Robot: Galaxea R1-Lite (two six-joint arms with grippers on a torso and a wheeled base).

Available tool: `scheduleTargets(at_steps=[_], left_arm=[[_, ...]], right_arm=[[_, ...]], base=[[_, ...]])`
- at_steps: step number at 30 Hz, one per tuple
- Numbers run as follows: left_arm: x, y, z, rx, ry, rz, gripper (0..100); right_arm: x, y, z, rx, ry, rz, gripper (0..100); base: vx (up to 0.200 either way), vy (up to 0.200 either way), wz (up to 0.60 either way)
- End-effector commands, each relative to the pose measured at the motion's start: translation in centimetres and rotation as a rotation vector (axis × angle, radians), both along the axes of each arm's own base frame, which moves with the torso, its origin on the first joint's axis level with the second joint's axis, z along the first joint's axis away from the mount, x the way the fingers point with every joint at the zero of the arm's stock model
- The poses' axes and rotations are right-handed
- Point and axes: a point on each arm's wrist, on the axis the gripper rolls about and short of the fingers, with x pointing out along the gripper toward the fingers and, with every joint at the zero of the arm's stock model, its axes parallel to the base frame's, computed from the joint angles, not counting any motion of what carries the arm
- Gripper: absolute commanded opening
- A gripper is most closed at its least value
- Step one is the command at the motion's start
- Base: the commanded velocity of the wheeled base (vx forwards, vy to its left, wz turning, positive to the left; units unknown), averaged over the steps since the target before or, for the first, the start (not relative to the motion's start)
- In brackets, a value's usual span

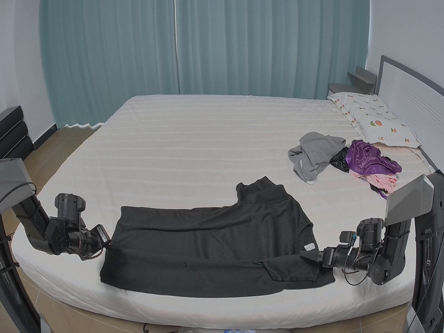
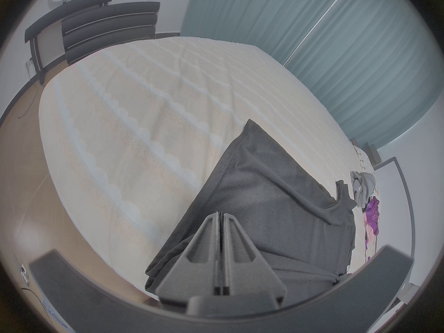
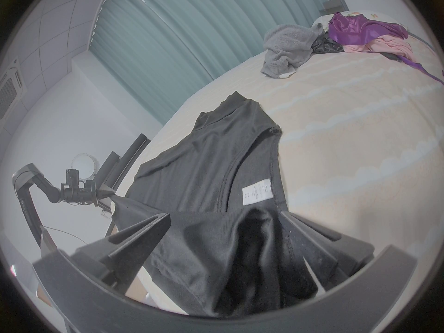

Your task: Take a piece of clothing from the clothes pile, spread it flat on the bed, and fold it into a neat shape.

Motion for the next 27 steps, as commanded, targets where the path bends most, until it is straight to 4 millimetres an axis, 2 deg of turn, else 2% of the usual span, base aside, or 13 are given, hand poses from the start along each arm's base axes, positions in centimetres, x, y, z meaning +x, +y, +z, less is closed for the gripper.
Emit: scheduleTargets(at_steps=[1, 12, 13, 24, 27], left_arm=[[0.0, 0.01, -0.07, 0.0, 0.002, -0.001, 0], [0.04, 0.01, -0.19, 0.0, 0.006, -0.001, 0], [0.04, 0.01, -0.19, 0.0, 0.006, -0.001, 0], [0.0, 0.01, -0.12, 0.002, 0.004, -0.001, 0], [-0.24, -0.01, 0.06, 0.003, 0.002, -0.002, 0]], right_arm=[[-0.42, -0.2, -0.47, -0.003, 0.022, 0.004, 100], [-0.38, -0.55, -0.45, -0.019, -0.008, 0.009, 100], [-0.31, -0.54, -0.48, -0.018, -0.009, 0.01, 0], [-0.38, -0.82, -0.39, -0.005, -0.006, 0.012, 0], [-0.52, -1.02, 0.38, 0.012, -0.022, 0.012, 0]], base=[[0.0, 0.0, 0.0], [0.0, 0.0, 0.0], [0.0, 0.0, 0.0], [0.0, 0.0, 0.0], [0.0, 0.0, 0.0]])
